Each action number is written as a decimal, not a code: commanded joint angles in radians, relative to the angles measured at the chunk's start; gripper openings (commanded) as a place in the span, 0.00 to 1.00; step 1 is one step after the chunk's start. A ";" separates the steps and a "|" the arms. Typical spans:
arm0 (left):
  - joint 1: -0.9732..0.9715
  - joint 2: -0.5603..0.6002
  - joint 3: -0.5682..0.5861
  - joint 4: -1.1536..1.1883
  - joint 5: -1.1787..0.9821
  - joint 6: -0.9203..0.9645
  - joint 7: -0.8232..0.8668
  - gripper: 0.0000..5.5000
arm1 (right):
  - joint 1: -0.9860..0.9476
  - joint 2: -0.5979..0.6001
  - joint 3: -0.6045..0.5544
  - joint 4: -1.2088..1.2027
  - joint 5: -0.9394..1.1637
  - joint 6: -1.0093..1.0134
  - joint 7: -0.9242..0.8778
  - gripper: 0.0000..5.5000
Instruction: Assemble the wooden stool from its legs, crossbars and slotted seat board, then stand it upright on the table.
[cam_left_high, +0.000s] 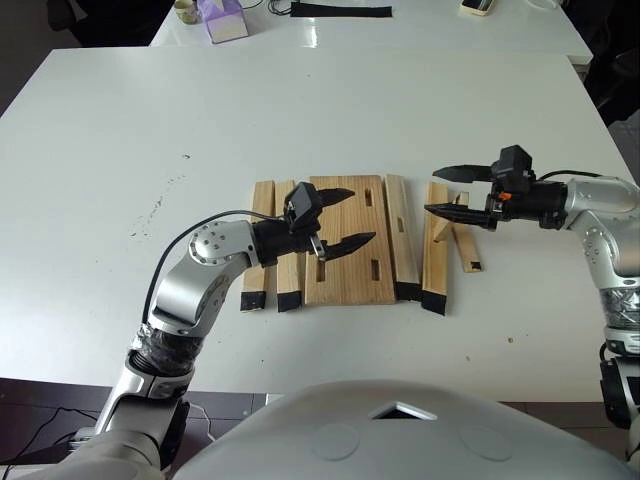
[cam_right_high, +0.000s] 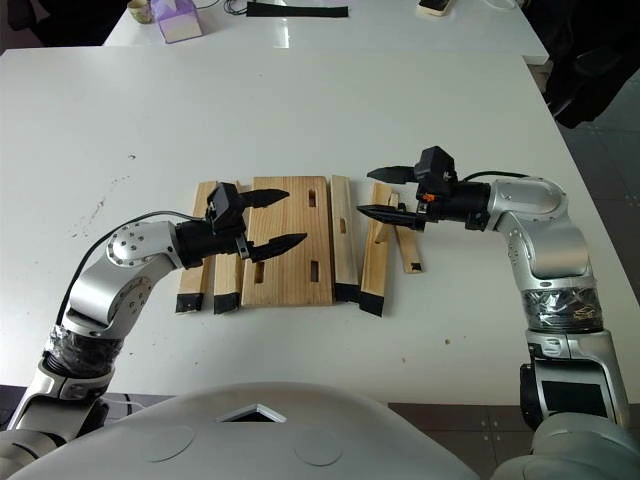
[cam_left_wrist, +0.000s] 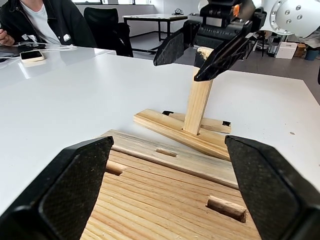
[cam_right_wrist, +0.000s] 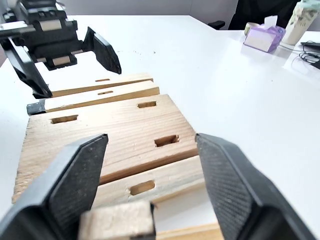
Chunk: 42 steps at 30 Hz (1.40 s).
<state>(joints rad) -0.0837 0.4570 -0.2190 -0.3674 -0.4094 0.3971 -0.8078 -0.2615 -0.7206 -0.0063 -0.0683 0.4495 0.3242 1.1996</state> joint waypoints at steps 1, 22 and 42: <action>0.013 -0.006 0.003 -0.012 0.014 -0.012 0.018 0.75 | -0.024 -0.018 -0.022 -0.074 0.037 0.044 -0.013 0.58; -0.013 -0.024 0.003 0.025 0.020 -0.030 0.022 0.75 | -0.148 0.089 -0.065 -0.214 0.200 0.200 -0.215 0.46; 0.013 0.013 0.035 0.040 0.020 -0.043 -0.007 0.75 | -0.166 0.100 -0.136 -0.328 0.522 0.374 -0.334 0.46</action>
<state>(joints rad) -0.0934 0.4634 -0.1962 -0.3180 -0.3941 0.3583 -0.8226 -0.3778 -0.6043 -0.0491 -0.2803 0.7574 0.5697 0.9343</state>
